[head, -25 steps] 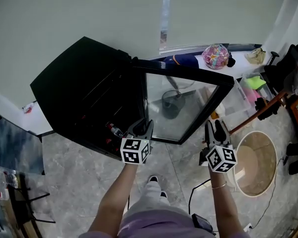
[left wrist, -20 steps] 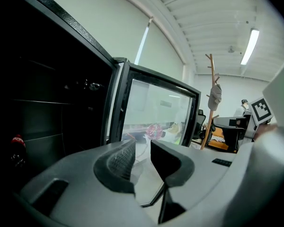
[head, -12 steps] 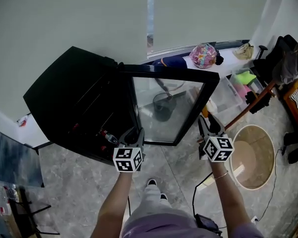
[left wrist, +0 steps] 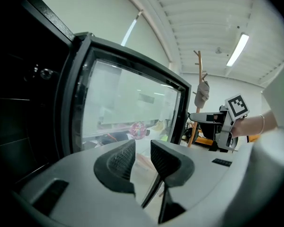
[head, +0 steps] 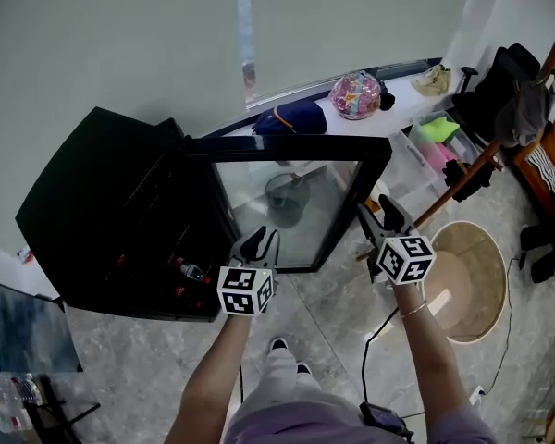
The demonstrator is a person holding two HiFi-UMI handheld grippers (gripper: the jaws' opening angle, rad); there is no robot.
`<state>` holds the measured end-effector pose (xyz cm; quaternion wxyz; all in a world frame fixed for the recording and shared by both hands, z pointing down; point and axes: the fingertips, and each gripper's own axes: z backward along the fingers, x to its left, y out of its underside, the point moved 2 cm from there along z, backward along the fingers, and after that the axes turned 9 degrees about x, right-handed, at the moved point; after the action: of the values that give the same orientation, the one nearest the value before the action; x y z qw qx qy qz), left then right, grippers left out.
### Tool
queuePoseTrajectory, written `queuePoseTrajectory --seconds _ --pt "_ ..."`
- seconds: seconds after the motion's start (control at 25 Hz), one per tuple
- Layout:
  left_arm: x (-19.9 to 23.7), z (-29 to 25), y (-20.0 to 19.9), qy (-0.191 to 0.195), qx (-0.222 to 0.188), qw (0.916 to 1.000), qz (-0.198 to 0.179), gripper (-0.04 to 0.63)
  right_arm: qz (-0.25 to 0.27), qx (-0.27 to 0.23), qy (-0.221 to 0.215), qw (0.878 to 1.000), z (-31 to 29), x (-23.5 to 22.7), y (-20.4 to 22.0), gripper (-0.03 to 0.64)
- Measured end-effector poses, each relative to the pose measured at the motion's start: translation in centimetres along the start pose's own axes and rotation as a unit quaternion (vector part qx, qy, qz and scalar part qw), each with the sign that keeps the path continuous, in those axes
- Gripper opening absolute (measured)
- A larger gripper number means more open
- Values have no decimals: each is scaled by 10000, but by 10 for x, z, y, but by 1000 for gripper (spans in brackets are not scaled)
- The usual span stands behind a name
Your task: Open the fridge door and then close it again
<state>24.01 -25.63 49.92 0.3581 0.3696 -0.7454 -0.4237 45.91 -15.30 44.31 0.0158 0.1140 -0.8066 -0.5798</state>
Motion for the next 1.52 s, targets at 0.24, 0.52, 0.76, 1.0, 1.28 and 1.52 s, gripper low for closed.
queuePoseTrajectory --seconds 0.24,0.52,0.76,1.0,1.28,1.52 --pt "-11 -35 -8 312 113 9994 -93 89 174 22 -384 9991 -24 -13 -12 296" --pt "-21 -50 3 426 267 9987 -96 81 390 8 -1038 9938 -42 -13 -23 295" --pt "-19 -46 6 342 251 9991 -1 74 731 -11 -1168 9905 -48 -5 -32 265" --pt "-22 -32 5 245 136 9996 39 71 641 -76 -1010 9928 -38 2 -26 259" --pt "-33 -13 15 91 76 9996 254 71 765 -3 -1023 9918 -1 14 -13 209" --pt "-44 17 28 -65 52 9994 325 71 888 -58 -1135 9895 34 38 1 212"
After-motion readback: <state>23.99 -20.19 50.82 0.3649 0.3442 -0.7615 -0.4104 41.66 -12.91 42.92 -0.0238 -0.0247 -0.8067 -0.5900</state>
